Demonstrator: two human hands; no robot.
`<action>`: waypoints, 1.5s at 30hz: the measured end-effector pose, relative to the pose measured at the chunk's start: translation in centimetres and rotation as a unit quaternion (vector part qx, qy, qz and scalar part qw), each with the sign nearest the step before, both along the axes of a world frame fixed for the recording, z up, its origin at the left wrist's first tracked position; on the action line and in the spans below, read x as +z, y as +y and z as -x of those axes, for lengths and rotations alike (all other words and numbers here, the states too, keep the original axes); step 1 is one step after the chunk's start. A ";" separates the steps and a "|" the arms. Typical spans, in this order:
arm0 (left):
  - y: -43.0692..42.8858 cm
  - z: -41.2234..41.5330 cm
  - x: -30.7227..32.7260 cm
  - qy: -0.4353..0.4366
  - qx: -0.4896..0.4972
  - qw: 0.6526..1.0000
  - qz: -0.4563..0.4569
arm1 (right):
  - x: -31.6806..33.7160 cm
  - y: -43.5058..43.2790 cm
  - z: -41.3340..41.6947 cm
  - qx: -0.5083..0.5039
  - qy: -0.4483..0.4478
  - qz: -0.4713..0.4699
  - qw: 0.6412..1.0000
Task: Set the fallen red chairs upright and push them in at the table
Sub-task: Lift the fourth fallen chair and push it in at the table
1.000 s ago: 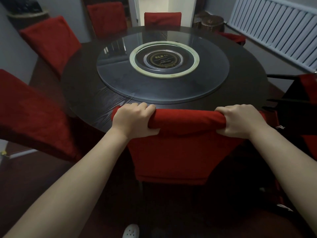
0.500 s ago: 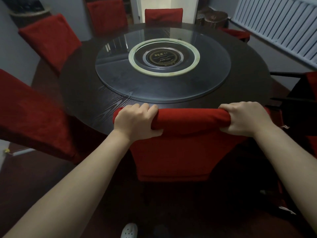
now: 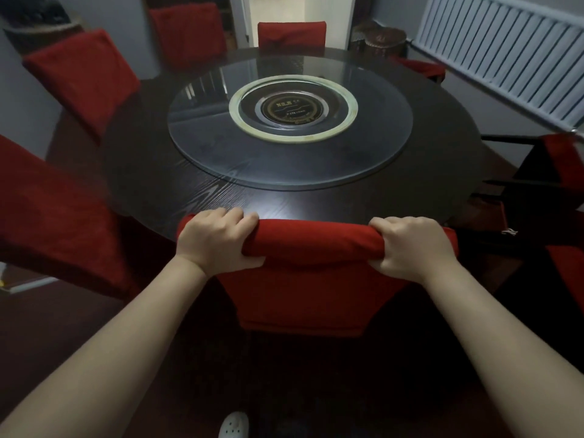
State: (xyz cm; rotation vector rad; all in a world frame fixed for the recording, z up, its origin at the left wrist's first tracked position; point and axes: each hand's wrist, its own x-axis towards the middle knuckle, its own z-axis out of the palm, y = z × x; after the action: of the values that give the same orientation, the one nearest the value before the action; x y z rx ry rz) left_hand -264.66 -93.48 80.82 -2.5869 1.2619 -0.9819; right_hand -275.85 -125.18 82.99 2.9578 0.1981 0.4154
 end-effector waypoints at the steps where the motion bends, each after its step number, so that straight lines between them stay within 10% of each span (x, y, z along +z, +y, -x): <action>1: -0.2 0.0 0.2 0.003 0.002 1.000 0.009 | 0.2 -0.1 -0.2 0.002 -0.010 -0.005 1.000; 45: -4.1 1.8 -2.5 -0.036 0.030 0.998 0.035 | -2.5 -4.2 -0.4 0.025 -0.058 -0.030 0.998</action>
State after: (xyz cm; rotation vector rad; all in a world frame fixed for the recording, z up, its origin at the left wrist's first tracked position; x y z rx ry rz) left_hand -266.43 -97.56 78.29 -2.5978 1.1448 -1.1160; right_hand -275.45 -129.41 80.53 2.9814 0.2496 0.6085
